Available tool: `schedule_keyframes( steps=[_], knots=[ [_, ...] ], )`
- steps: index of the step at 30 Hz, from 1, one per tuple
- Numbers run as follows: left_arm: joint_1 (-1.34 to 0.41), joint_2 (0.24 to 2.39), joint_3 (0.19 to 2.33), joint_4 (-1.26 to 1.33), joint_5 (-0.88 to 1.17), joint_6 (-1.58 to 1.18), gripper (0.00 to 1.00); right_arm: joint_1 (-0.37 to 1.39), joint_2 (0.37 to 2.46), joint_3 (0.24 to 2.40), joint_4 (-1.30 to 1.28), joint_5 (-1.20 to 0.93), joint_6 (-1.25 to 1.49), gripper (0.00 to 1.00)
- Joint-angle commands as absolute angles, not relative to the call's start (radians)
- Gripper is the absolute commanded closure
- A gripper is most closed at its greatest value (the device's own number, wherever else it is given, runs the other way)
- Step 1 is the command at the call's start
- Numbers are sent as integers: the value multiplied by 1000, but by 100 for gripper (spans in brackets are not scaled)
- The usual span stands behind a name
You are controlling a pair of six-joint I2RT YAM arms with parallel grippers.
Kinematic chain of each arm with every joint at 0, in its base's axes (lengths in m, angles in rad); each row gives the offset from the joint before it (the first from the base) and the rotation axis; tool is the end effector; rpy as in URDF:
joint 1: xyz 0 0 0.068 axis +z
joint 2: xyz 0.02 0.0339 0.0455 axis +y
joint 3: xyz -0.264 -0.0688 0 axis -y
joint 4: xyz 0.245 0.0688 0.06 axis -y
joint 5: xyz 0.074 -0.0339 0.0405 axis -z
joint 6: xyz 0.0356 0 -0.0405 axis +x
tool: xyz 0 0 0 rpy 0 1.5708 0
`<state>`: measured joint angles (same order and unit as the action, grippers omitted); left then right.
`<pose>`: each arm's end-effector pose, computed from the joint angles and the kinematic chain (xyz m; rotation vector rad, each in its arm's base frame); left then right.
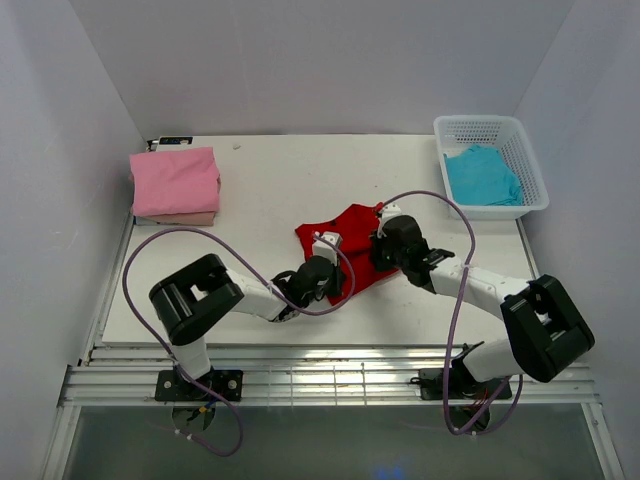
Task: Fold and stack the t-shirts
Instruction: Fold the tshirt
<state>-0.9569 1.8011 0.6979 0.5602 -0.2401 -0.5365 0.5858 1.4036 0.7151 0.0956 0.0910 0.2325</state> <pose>0.2012 -0.2708 0.1228 0.3066 2.1413 -0.6364 0.2469 0.1599 0.2033 -0.3317 2.1594 0.3710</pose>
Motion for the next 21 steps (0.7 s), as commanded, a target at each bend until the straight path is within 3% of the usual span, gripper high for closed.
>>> schedule_keyframes(
  steps=[1,10,21],
  knots=[
    [-995,1763,606,419,-299,-566,100,641,1333,654,66,55,290,92],
    [-1055,1695,558,402,-333,-572,100,696,1232,566,55,113,325,92],
    [-1126,1680,519,403,-367,-603,100,701,1374,617,106,117,325,92]
  ],
)
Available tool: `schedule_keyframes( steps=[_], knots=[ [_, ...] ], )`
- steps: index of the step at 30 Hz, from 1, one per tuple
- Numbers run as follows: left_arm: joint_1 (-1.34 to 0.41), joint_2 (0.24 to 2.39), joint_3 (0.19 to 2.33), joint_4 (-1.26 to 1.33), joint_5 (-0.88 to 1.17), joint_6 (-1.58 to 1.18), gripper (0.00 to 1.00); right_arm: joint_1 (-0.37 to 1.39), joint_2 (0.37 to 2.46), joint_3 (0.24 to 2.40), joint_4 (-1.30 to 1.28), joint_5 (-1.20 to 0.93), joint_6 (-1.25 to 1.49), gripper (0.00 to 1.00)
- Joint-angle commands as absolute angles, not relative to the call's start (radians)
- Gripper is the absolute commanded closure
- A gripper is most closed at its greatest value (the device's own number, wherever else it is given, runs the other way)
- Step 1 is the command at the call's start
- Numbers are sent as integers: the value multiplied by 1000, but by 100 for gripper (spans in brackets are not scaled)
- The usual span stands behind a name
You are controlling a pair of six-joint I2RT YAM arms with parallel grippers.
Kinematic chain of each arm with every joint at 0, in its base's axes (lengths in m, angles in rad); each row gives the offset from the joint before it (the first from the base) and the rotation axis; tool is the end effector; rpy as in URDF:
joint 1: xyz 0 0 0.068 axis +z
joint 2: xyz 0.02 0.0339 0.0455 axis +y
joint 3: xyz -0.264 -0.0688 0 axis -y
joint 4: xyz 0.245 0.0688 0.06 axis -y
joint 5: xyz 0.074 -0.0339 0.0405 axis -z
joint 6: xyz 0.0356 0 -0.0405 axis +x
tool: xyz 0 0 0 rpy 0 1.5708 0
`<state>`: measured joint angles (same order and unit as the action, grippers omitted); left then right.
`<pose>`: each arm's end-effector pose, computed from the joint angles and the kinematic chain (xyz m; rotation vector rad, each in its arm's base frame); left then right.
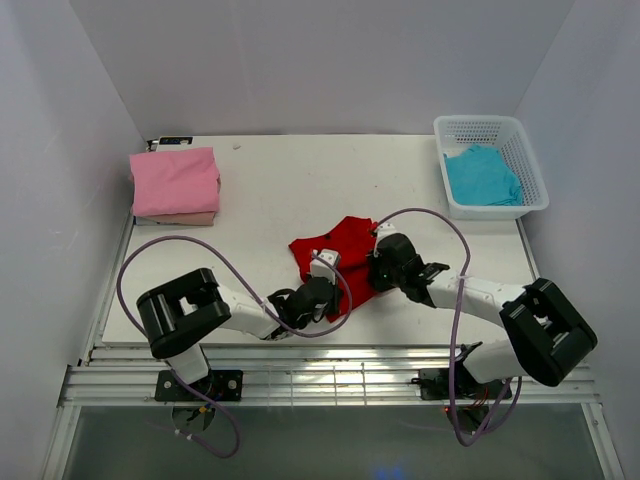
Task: Fold and stack the t-shirts
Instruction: Fold the tshirt
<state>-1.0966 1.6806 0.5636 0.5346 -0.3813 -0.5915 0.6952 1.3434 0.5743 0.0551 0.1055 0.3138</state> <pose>0.1486 -0.2605 0.1231 0.3212 2.1403 -0.5908 0.2028 0.1643 0.1718 -0.3836 2.2813 0.4036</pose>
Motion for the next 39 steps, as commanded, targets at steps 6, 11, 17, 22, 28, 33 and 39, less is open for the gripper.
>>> schedule_keyframes(
  steps=[6,11,17,22,28,33,39],
  knots=[
    [-1160,1667,483,402,-376,-618,100,699,1462,679,130,121,311,92],
    [-1183,1652,443,402,-382,-647,100,699,1535,801,107,132,282,92],
    [-1196,1649,430,402,-393,-660,100,700,1647,929,90,98,276,92],
    [-1198,1654,433,402,-394,-661,100,703,1718,976,141,38,307,92],
    [-1206,1654,430,402,-394,-658,100,704,1753,1048,146,95,301,92],
    [-1216,1623,411,400,-393,-653,100,704,1674,1048,89,133,270,92],
    [-1235,1575,356,376,-400,-655,100,735,1525,914,74,121,259,92]
  ],
)
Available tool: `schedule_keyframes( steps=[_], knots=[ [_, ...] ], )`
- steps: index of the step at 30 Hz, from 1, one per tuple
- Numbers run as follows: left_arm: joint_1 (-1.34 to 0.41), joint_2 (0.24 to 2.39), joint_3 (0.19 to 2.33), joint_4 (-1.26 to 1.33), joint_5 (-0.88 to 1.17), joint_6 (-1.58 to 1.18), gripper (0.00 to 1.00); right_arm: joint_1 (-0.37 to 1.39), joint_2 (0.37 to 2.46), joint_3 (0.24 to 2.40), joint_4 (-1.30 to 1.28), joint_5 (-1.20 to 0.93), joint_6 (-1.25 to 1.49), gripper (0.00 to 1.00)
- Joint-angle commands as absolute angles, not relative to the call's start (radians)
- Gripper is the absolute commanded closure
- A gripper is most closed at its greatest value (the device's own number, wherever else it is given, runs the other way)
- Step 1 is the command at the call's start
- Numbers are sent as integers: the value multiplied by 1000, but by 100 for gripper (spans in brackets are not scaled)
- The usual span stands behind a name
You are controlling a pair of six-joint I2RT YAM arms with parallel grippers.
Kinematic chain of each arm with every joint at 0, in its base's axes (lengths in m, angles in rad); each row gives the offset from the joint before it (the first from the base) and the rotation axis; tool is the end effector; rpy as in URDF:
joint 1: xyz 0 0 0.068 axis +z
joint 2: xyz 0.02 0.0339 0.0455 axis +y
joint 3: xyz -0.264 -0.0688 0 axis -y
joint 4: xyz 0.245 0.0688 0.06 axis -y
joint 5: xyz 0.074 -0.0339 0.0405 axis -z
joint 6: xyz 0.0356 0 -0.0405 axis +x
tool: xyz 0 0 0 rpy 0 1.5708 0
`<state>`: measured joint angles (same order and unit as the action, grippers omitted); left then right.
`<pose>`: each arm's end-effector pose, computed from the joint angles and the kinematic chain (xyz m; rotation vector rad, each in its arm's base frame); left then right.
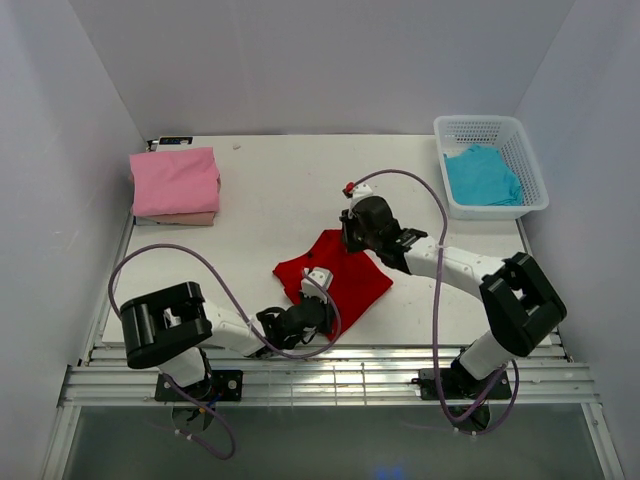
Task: Fold and stack the t-shirts
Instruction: Fold the tshirt
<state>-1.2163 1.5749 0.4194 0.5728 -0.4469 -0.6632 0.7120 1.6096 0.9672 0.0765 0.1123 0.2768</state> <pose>0.1059 -0.2417 0.1191 0.3326 2.1320 -0.6442 0.2711 0.2287 0.2199 -0.4025 2.1302 0.4578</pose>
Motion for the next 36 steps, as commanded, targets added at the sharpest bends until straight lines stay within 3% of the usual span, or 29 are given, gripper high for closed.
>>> schedule_keyframes(
  steps=[1,10,27,36],
  knots=[
    [-1238,1560,350,373,-402,-657,100,736,1504,898,72,111,262,92],
    [-1239,1471,301,307,-442,-669,100,742,1520,761,43,129,340,92],
    [-1241,1405,434,-247,-715,-982,100,865,1454,650,-170,317,541,92],
    [-1243,1307,440,-278,-773,-1026,100,925,1416,667,-264,388,594,92]
  ],
)
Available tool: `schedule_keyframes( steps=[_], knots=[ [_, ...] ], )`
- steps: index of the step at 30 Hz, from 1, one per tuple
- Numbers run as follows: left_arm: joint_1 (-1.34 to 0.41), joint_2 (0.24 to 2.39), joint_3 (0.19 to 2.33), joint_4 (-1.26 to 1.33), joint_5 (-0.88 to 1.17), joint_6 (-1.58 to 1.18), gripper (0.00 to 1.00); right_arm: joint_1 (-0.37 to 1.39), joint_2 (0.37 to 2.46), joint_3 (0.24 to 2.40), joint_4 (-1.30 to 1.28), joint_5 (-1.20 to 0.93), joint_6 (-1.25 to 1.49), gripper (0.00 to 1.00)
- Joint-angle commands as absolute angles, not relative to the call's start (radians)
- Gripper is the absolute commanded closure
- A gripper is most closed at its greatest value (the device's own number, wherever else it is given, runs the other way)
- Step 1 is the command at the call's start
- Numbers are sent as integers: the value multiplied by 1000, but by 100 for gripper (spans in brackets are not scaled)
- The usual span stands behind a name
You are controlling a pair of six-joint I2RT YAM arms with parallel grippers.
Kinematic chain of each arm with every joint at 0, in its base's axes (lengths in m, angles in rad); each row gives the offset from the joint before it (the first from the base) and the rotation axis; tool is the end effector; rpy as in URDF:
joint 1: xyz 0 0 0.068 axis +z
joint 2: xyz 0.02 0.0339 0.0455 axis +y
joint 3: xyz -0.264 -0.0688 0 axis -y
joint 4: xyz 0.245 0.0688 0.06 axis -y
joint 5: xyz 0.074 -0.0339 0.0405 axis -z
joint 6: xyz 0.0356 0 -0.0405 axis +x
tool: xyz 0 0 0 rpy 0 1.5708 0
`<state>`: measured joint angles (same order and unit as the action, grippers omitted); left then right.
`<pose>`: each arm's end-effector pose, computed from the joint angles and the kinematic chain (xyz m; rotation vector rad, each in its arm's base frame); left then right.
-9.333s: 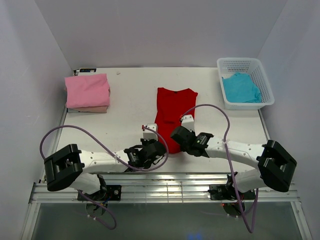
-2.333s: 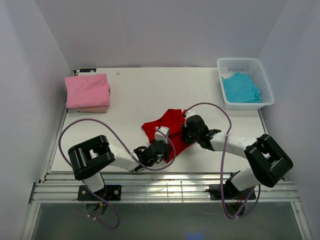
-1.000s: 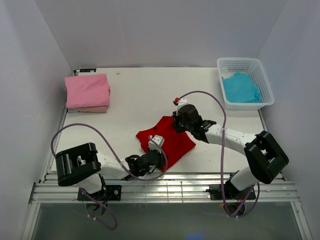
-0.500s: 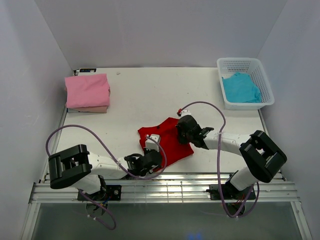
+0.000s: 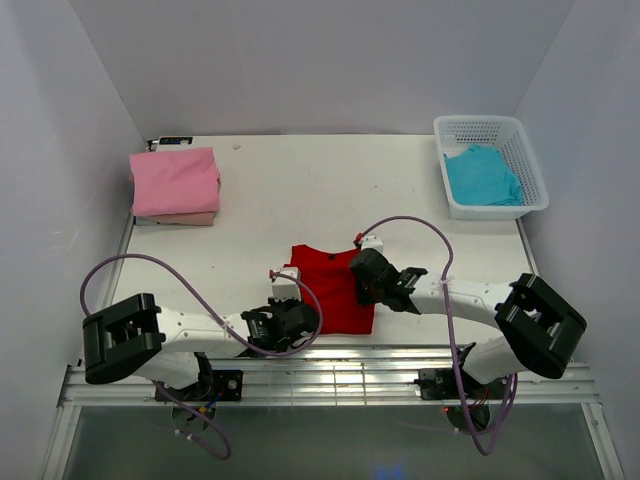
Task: Fold and stack the t-shirts
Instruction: Fold the tshirt
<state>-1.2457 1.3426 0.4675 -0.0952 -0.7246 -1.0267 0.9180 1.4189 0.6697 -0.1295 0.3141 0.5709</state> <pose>0.0927 -0.2012 0.1380 -0.0165 2.2506 -0.2710 0.1722 0.2071 0.1685 -0.2808 2.3989 0.3083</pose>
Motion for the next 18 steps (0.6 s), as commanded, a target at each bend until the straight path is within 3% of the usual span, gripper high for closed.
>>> schedule_keyframes(
  steps=[1,3,5,6,7,10,15,18],
  knots=[
    [-1243,1287,458,-278,-802,-1003,100,928,1419,675,-271,405,598,92],
    [-1244,1209,482,-281,-842,-977,100,934,1424,686,-293,419,600,92],
    [-1244,1151,517,-314,-923,-965,90,937,1425,699,-301,426,603,92],
    [-1244,1125,526,-337,-955,-971,82,939,1425,701,-307,426,603,92],
    [-1241,1082,537,-362,-983,-985,62,942,1424,707,-308,431,604,92],
    [-1221,1057,558,-426,-1035,-1008,42,946,1428,713,-314,439,606,92],
    [-1172,1085,540,-395,-939,-976,37,956,1447,726,-316,437,607,92],
    [-1079,1008,424,-139,-734,-797,35,962,1457,732,-314,437,609,92]
  ],
)
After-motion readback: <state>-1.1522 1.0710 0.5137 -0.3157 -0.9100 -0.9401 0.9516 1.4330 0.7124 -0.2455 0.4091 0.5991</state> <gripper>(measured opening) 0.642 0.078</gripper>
